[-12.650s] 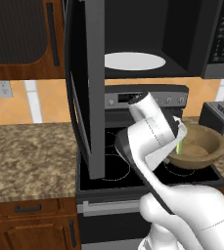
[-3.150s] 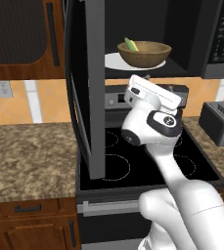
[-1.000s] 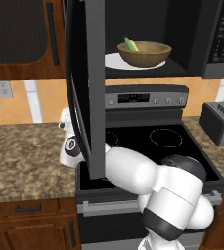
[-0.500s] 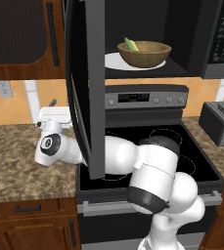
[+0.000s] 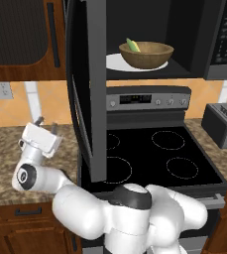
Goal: Pick the corn from the sink and place it in the bowl. Then pick the bowl and place it in the microwave. Then close the microwave door and press the start button.
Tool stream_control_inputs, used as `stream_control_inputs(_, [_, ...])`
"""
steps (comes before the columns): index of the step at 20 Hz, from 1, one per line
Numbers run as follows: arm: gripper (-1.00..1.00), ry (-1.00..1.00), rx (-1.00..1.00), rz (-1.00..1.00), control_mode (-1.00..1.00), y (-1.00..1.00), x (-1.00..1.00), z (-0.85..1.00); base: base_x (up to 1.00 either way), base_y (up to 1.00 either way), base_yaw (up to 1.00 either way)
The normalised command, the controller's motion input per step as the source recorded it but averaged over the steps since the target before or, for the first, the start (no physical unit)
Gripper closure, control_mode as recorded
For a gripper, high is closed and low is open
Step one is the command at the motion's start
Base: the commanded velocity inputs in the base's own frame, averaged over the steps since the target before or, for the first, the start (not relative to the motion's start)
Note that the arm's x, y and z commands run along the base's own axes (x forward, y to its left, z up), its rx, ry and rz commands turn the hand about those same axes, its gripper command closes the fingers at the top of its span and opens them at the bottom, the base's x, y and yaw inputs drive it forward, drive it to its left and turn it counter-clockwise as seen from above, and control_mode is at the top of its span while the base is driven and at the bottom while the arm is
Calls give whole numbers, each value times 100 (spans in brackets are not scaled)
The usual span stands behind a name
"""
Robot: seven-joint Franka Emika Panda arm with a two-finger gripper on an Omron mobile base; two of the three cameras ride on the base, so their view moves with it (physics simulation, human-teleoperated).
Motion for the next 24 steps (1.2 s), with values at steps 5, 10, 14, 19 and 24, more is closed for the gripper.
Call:
stream_control_inputs(5, [-100,-8,0,-15,-100,0,-64,33,0,0,0])
stream_control_inputs(10, [-100,-2,0,-16,-100,-5,-45,42,0,0,0])
stream_control_inputs(14, [-100,-2,0,-15,-100,-11,-52,28,0,0,0])
stream_control_inputs(19, [-100,-1,0,-9,-100,-42,-56,18,0,0,0])
stream_control_inputs(24, [-100,2,3,-13,-100,-83,-9,1,0,0,0])
